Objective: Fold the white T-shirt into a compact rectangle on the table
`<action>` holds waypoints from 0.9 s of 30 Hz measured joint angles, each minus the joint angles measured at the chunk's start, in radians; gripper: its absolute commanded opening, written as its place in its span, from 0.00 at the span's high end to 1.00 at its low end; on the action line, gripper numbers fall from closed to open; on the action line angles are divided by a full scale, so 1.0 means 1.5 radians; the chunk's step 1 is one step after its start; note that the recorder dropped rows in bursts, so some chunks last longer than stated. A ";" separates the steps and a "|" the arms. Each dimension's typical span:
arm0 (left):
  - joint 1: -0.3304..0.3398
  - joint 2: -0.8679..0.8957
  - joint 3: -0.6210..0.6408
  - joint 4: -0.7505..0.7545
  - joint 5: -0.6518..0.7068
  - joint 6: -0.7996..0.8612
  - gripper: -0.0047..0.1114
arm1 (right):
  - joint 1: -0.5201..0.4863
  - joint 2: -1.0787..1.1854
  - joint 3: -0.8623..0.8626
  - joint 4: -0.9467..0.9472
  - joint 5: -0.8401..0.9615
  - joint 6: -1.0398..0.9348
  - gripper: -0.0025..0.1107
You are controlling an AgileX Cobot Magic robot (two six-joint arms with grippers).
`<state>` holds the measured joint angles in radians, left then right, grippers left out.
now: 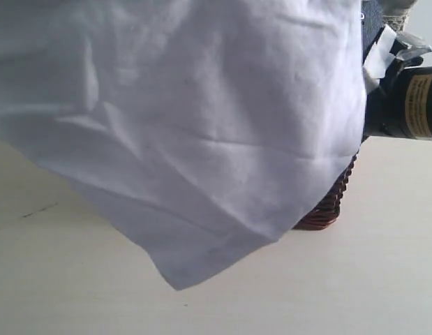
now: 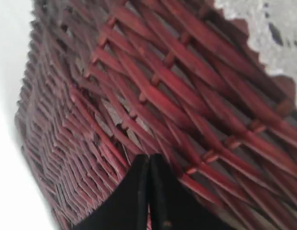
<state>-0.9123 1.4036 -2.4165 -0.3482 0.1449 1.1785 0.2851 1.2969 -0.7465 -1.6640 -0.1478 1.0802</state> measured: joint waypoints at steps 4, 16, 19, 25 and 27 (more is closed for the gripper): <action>0.000 0.000 -0.040 0.000 0.000 0.000 0.96 | 0.000 0.032 -0.017 0.013 0.018 0.000 0.98; 0.000 -0.022 -0.082 -0.001 0.033 -0.001 0.96 | 0.000 0.076 -0.060 0.017 0.036 0.000 0.98; 0.000 -0.033 -0.082 -0.001 0.040 -0.001 0.96 | 0.000 0.076 -0.067 0.019 0.048 0.000 0.98; 0.000 -0.069 -0.082 -0.061 0.041 -0.001 0.96 | 0.000 0.076 -0.068 0.019 0.055 0.000 0.98; 0.000 -0.080 -0.084 -0.072 0.041 -0.001 0.96 | 0.000 0.076 -0.068 0.027 0.056 0.000 0.98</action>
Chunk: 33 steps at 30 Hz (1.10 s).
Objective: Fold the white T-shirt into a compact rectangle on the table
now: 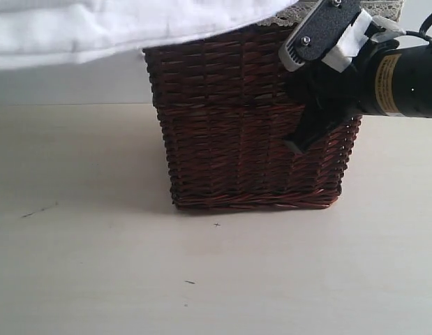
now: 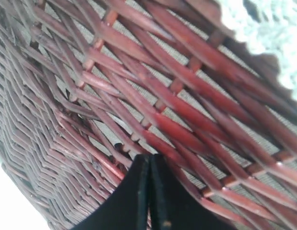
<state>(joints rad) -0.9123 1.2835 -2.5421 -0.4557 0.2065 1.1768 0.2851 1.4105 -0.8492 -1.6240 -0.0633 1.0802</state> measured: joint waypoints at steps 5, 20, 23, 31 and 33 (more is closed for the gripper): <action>0.000 -0.013 -0.003 -0.009 0.036 0.000 0.96 | 0.000 0.000 0.000 0.025 0.002 0.000 0.98; 0.000 0.101 -0.002 0.165 0.359 -0.118 0.96 | 0.000 0.023 -0.025 0.063 0.014 0.009 0.98; 0.000 0.105 -0.002 0.244 0.363 -0.168 0.96 | 0.000 -0.020 -0.025 0.073 -0.023 0.022 0.98; 0.000 0.125 0.077 0.503 0.421 -0.379 0.96 | 0.000 -0.232 -0.006 0.074 -0.027 0.058 0.97; 0.000 0.129 0.107 0.496 0.431 -0.392 0.96 | 0.000 -0.263 0.002 0.074 -0.026 0.059 0.94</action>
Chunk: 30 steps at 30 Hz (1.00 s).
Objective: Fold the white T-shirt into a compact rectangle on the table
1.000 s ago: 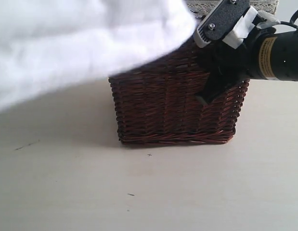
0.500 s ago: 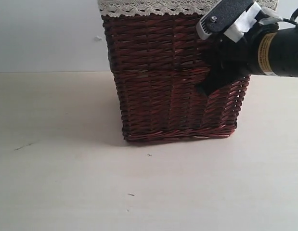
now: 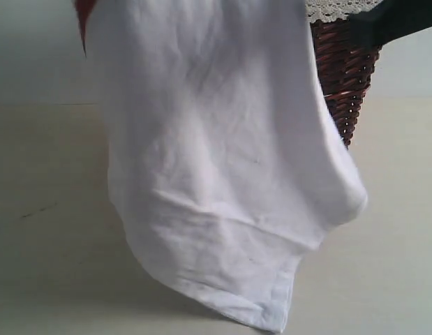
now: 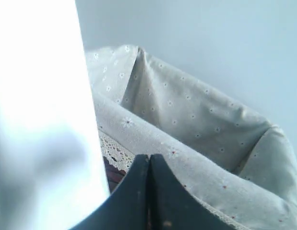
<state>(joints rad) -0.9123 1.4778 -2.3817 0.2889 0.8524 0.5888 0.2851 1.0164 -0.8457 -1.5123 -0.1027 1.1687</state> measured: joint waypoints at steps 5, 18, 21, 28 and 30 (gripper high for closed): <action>0.000 0.012 0.071 -0.025 0.043 -0.010 0.96 | 0.000 -0.059 0.027 -0.004 0.014 0.000 0.86; 0.042 0.014 0.110 0.132 0.243 -0.076 0.95 | 0.000 -0.086 0.058 -0.005 0.072 0.000 0.85; 0.093 0.012 0.140 0.140 0.250 -0.125 0.81 | 0.000 -0.086 0.058 -0.005 0.068 0.000 0.85; 0.226 0.012 0.260 0.152 0.251 -0.217 0.32 | 0.000 -0.086 0.058 -0.005 0.068 0.003 0.85; 0.263 0.012 0.291 0.164 0.251 -0.245 0.29 | 0.000 -0.086 0.058 -0.005 0.068 0.003 0.85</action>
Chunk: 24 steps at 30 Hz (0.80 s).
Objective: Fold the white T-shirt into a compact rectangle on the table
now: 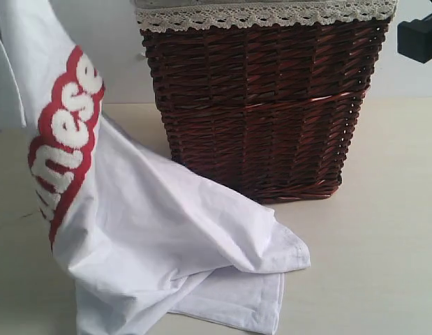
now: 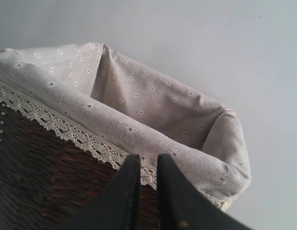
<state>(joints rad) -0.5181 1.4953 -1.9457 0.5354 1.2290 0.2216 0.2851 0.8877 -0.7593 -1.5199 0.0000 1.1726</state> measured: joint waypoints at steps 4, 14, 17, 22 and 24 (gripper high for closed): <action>0.082 0.000 0.079 0.035 0.000 -0.073 0.30 | 0.000 0.000 0.000 0.000 0.000 0.000 0.85; 0.203 0.009 0.264 -0.190 -0.045 -0.046 0.30 | 0.000 0.000 0.000 0.001 -0.016 0.000 0.85; 0.214 0.019 0.326 -0.345 -0.044 0.091 0.30 | 0.000 0.000 0.000 0.001 -0.017 0.000 0.85; 0.208 0.020 0.515 -0.585 -0.032 0.343 0.30 | 0.000 0.000 0.000 0.002 -0.018 0.001 0.85; 0.178 0.020 0.588 -0.597 -0.080 0.403 0.30 | 0.000 0.000 0.000 0.010 -0.018 0.001 0.85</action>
<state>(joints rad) -0.2509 1.5252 -1.0635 -0.3597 1.1084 0.8266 0.2851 0.8877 -0.7593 -1.5051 -0.0264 1.1743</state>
